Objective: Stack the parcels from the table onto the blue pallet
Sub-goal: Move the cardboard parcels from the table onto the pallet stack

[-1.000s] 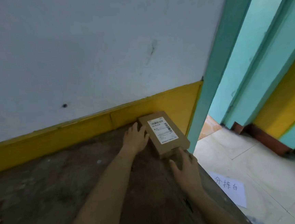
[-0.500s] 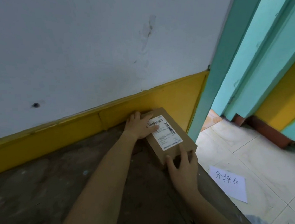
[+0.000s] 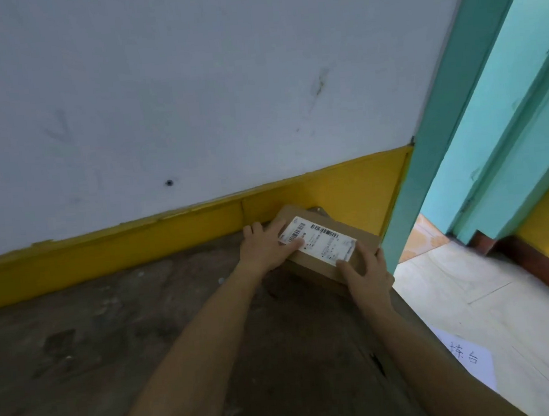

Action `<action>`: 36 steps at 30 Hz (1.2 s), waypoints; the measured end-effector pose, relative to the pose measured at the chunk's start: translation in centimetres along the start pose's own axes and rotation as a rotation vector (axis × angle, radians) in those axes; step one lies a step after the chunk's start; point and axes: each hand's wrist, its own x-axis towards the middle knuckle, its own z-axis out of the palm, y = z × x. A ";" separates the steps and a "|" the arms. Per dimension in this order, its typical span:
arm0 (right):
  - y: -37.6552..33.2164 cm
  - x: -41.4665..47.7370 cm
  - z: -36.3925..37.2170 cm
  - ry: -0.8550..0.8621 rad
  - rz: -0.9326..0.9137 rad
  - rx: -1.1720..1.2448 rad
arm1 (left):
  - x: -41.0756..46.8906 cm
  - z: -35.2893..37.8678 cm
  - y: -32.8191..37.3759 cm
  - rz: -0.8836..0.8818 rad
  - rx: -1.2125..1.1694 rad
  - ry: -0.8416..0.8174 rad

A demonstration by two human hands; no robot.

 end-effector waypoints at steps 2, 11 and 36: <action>-1.9 -2.4 -1.2 0.016 -0.069 0.006 | -3.0 -2.2 -0.1 -0.009 0.000 0.062; -10.9 -19.0 -7.2 0.016 -0.314 0.055 | -23.6 -14.3 -0.3 -0.056 -0.059 0.315; -32.0 -60.6 12.8 -0.566 -0.754 0.218 | -68.8 -32.8 -32.3 -0.540 0.005 0.717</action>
